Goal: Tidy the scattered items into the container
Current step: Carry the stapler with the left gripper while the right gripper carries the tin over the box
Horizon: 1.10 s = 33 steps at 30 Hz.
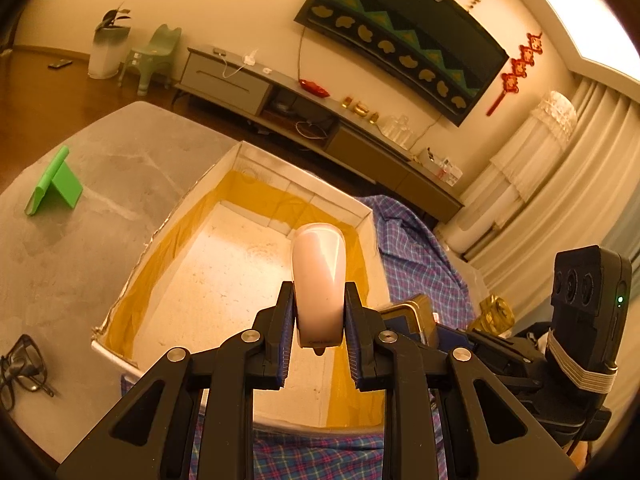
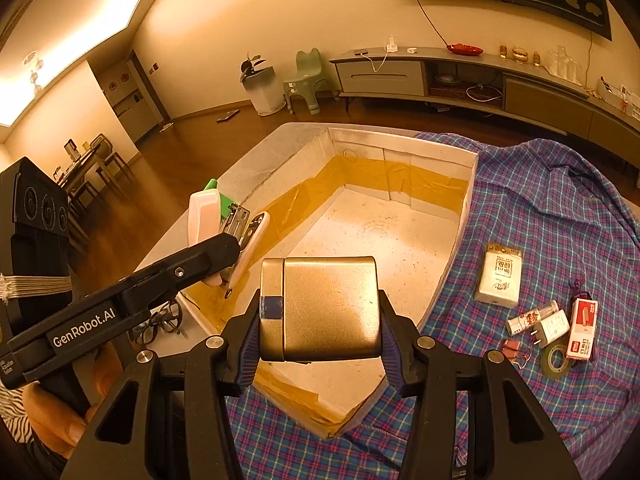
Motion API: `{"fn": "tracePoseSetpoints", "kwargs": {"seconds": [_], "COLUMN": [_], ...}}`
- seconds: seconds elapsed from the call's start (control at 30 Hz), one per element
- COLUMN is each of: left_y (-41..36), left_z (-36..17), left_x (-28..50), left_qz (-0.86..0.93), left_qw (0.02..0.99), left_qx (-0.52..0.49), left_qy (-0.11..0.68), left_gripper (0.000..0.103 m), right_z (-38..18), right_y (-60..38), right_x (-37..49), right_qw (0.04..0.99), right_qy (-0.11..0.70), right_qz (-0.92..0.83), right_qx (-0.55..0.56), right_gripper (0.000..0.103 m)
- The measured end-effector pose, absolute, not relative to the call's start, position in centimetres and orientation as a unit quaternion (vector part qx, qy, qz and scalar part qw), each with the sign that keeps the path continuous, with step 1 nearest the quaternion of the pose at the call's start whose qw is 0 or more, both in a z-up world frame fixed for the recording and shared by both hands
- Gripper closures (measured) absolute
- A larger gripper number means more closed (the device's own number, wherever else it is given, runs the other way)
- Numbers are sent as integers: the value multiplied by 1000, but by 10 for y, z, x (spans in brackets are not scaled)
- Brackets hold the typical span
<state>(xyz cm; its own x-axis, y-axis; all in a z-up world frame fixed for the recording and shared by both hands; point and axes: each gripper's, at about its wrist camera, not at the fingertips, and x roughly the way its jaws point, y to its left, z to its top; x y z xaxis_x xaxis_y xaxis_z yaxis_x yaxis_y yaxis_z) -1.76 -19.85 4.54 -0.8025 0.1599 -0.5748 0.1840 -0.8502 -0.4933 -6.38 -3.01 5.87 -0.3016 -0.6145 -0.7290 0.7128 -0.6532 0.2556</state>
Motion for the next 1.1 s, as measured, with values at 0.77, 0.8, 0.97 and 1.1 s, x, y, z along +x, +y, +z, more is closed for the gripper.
{"fn": "tracePoseSetpoints", "kwargs": {"seconds": [0.77, 0.8, 0.97, 1.1], "left_y": [-224, -224, -227, -228], "left_z": [32, 32, 28, 28], "left_x": [-73, -76, -94, -109], "left_qz": [-893, -893, -889, -889], "left_qw": [12, 14, 15, 20], "left_qx": [339, 340, 352, 358], "left_qy": [295, 293, 292, 284], "left_gripper": [80, 80, 80, 80], "right_z": [53, 52, 48, 44], "right_y": [-55, -56, -61, -66], "right_x": [-107, -109, -122, -134], "right_qw": [402, 401, 399, 395], "right_qy": [84, 84, 87, 87], "right_qz": [-801, -801, -799, -797], "right_qx": [435, 436, 442, 448], "right_gripper": [51, 51, 51, 51]}}
